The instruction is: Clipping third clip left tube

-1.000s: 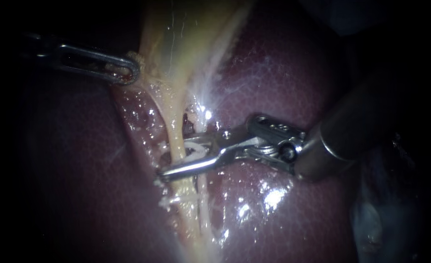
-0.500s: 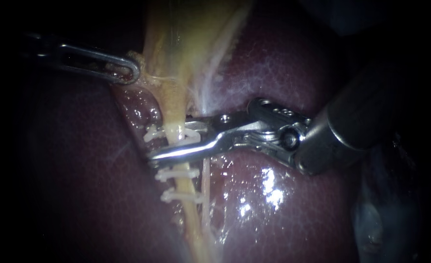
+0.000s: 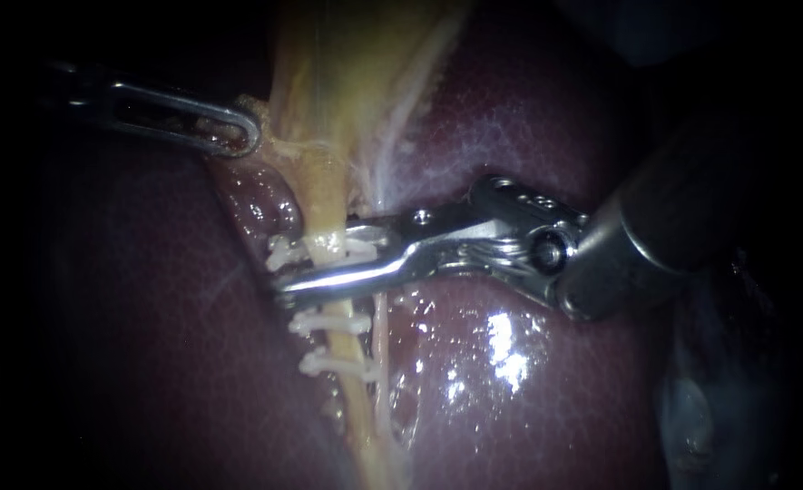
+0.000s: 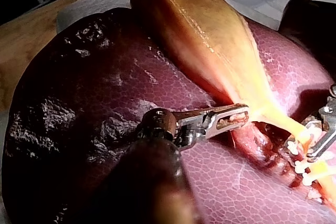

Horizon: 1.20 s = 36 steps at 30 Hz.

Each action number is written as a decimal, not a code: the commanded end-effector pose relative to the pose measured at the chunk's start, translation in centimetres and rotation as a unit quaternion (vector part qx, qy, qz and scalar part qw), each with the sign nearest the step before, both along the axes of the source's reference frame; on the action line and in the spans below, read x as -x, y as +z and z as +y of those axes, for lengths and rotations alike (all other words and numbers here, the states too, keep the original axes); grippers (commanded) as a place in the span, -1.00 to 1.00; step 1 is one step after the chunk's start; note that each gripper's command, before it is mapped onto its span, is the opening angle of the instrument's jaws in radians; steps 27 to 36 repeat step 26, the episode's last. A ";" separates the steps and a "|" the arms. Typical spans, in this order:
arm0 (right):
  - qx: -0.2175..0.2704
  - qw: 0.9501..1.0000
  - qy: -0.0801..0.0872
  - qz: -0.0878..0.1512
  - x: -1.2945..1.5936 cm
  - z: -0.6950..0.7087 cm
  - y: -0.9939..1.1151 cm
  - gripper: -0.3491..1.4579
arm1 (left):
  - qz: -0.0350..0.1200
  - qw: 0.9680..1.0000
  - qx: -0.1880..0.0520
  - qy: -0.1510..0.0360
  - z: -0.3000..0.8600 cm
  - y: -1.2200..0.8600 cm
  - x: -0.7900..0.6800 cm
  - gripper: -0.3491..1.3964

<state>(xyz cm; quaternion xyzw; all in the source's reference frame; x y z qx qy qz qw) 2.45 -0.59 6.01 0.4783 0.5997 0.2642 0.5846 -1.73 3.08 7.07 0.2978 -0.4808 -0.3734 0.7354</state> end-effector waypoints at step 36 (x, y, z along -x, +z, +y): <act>0.002 1.000 -0.012 0.003 0.05 0.03 0.07 -1.00 | 0.000 1.000 0.000 0.000 0.00 0.00 0.00 -1.00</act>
